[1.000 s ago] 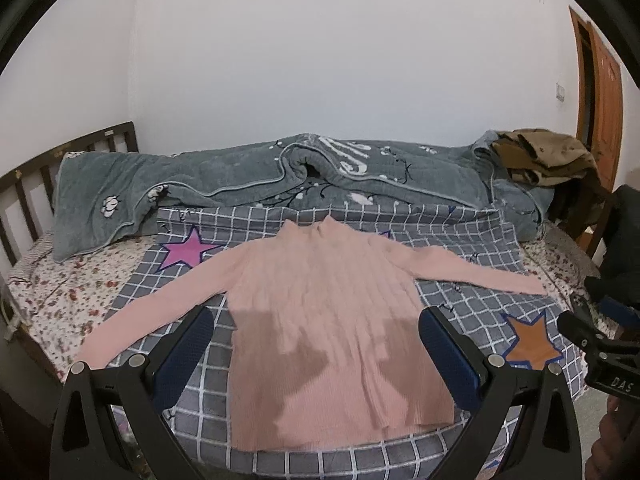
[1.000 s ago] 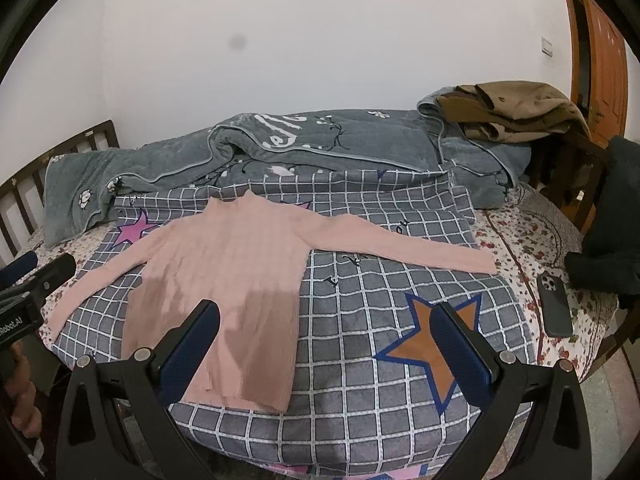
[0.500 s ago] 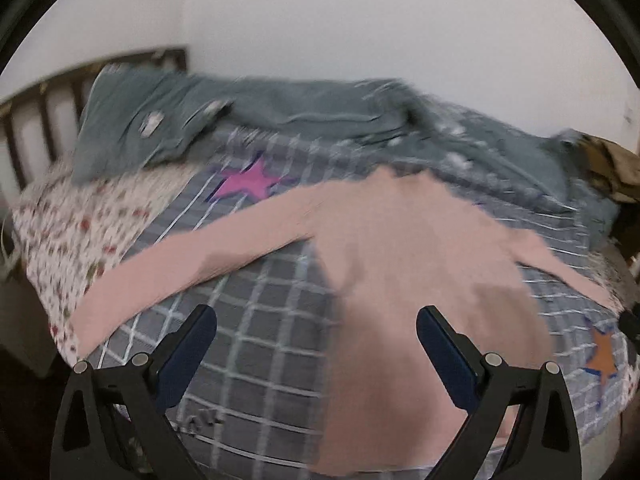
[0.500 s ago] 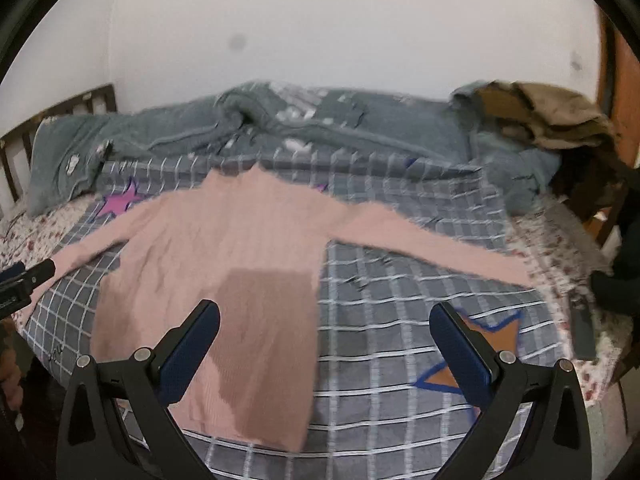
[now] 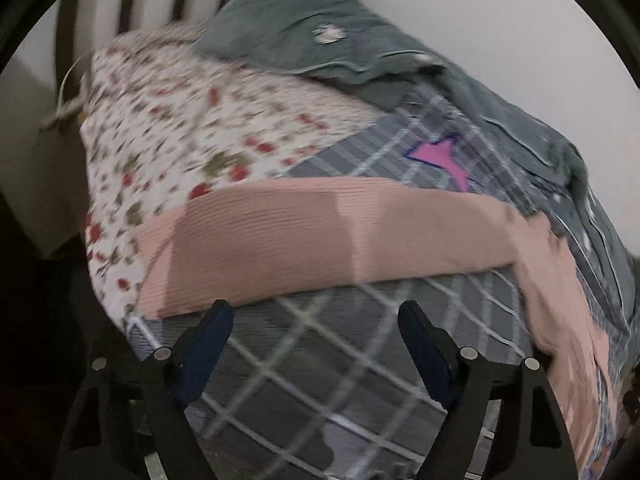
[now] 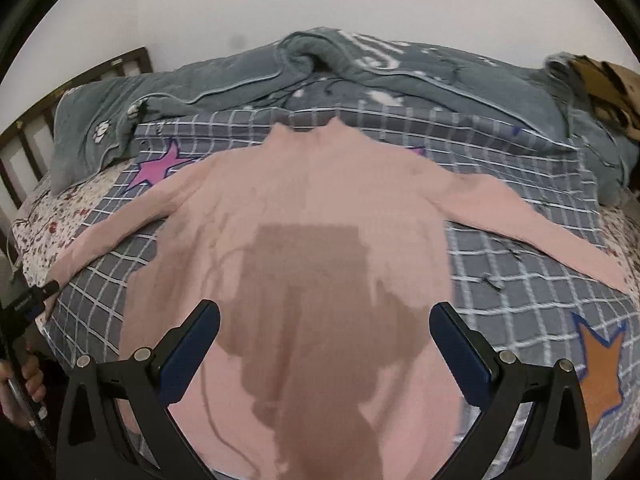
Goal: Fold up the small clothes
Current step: 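Move the left tool to the sweater sleeve cuff and grasp it, then lift the sleeve with the left tool and fold it across the sweater body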
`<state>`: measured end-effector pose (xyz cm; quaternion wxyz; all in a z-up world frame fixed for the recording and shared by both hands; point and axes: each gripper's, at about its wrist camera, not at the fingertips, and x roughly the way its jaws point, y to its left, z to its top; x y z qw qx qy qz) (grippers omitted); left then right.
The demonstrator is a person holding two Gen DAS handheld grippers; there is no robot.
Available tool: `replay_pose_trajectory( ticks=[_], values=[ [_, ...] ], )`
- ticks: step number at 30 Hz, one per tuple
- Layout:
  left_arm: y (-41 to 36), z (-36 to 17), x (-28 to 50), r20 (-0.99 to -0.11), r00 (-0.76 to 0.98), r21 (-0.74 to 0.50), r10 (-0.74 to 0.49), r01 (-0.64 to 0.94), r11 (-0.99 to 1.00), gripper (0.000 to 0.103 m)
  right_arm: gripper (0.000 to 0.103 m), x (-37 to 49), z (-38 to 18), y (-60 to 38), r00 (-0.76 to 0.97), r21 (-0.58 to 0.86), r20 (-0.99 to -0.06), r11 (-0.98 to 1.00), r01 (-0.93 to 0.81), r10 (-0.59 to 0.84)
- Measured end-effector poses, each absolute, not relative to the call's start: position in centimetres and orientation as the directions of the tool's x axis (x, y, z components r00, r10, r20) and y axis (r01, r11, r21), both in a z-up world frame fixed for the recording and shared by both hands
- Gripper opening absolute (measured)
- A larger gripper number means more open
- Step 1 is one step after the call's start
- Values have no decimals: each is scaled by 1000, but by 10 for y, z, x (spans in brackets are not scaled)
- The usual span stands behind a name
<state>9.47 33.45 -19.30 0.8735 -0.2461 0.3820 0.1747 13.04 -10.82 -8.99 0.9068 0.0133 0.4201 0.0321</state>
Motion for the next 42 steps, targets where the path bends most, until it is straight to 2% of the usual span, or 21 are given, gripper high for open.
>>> replay_pose_trajectory(
  ticks=[4, 10, 12, 15, 17, 20, 24, 29, 33, 34, 35, 36, 37, 38, 42],
  values=[
    [358, -207, 90, -756, 645, -341, 111, -533, 774, 81, 103, 139, -94, -88, 635, 70, -764, 994, -89, 111],
    [385, -223, 92, -719, 695, -497, 26, -540, 679, 81, 103, 142, -99, -69, 618, 40, -778, 991, -130, 112],
    [386, -220, 98, -725, 686, -471, 58, -555, 685, 75, 103, 142, -101, -68, 611, 35, -784, 990, -133, 110],
    [387, -216, 105, -741, 661, -415, 114, -585, 697, 51, 103, 143, -104, -72, 594, 33, -798, 990, -134, 107],
    [390, -211, 104, -738, 661, -402, 137, -594, 696, 14, 103, 141, -104, -76, 592, 26, -800, 991, -129, 98],
    [395, -198, 96, -710, 689, -436, 144, -591, 679, 4, 103, 138, -101, -85, 602, 19, -794, 993, -120, 88],
    [385, -168, 98, -676, 714, -399, 181, -561, 725, 3, 103, 133, -94, -97, 619, 23, -780, 993, -117, 91],
    [362, -129, 107, -637, 751, -378, 173, -500, 780, 2, 103, 129, -86, -119, 636, 52, -765, 994, -98, 102],
    [354, -135, 103, -643, 747, -381, 169, -503, 776, 4, 103, 125, -84, -133, 646, 55, -756, 994, -99, 107],
    [353, -138, 102, -657, 732, -364, 180, -518, 774, 12, 103, 124, -85, -136, 645, 53, -757, 993, -101, 106],
    [351, -145, 100, -677, 709, -347, 196, -543, 765, 29, 103, 124, -86, -138, 642, 53, -760, 993, -102, 107],
    [349, -151, 96, -686, 700, -350, 199, -557, 753, 38, 103, 124, -88, -140, 639, 54, -762, 993, -104, 108],
    [349, -159, 89, -682, 707, -384, 189, -565, 730, 61, 103, 124, -89, -142, 634, 55, -765, 993, -107, 110],
    [350, -162, 84, -673, 717, -409, 183, -566, 716, 74, 103, 123, -91, -143, 631, 56, -767, 992, -112, 114],
    [349, -175, 73, -671, 729, -462, 138, -556, 691, 74, 103, 122, -98, -148, 626, 58, -771, 992, -115, 118]
  ],
)
